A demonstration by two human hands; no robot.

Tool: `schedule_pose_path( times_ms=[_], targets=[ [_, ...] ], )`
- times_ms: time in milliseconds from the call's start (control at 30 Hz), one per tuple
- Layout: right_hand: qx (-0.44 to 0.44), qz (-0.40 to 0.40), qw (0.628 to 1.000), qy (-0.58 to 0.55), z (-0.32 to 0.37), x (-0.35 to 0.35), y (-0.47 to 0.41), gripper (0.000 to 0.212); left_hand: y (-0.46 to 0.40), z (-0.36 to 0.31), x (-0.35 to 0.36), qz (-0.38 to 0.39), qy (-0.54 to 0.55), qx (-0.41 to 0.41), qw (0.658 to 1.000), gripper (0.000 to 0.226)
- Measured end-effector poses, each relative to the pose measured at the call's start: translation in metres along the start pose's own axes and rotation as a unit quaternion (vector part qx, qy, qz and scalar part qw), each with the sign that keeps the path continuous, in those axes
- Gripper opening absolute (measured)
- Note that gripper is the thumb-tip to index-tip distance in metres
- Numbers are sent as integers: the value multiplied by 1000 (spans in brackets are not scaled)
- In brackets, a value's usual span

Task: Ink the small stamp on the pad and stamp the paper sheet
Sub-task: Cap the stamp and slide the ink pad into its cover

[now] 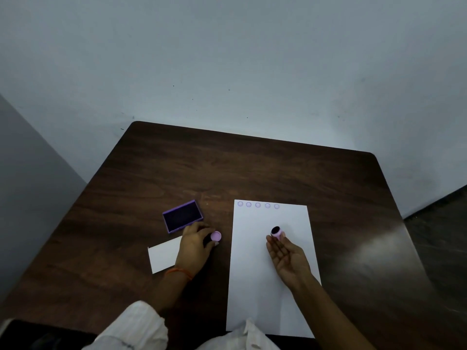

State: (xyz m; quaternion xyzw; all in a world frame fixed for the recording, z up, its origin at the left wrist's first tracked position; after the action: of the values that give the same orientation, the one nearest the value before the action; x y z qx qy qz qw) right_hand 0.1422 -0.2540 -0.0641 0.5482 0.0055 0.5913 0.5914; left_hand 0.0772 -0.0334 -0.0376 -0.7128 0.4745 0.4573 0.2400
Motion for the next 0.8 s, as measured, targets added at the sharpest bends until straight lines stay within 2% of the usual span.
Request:
schedule_pose_path(
  times_ms=[200, 267, 333, 433, 500, 600, 700, 800],
  targets=[
    [-6, 5, 1000, 21, -1, 3, -1, 17, 4, -4, -9, 3, 31, 1, 1000, 30],
    [-15, 10, 997, 75, -5, 12, 1, 18, 8, -8, -15, -6, 54, 1, 999, 27],
    [-40, 14, 983, 179, -9, 27, 6, 18, 13, -12, -21, -8, 79, 4, 997, 25],
    [-112, 50, 927, 354, -18, 58, 16, 12, 20, -19, -30, -5, 102, 8, 995, 26],
    [-175, 83, 865, 462, -24, 78, 22, 15, 22, -24, -34, -4, 101, 16, 995, 24],
    [-259, 135, 790, 539, -31, 100, 30, 19, 25, -28, -40, 0, 109, 21, 994, 23],
    [-289, 139, 760, 565, -35, 107, 33, 20, 27, -27, -45, -14, 119, 9, 993, 24],
    [-284, 137, 760, 569, -38, 109, 33, 19, 28, -27, -49, -22, 133, -5, 991, 22]
  ],
)
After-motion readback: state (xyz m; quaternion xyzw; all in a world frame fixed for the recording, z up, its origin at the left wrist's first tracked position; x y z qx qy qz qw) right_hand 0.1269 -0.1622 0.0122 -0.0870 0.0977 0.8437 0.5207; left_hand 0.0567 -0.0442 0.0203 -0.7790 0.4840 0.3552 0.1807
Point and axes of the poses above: each hand's wrist, its own y-axis away from the middle knuckle, its own x-axis out of the palm, z = x × y, the point moved 8 cm from there along -y, towards the middle knuckle, and after that the axes turned 11 degrees about -y, right-handed, at the moved point
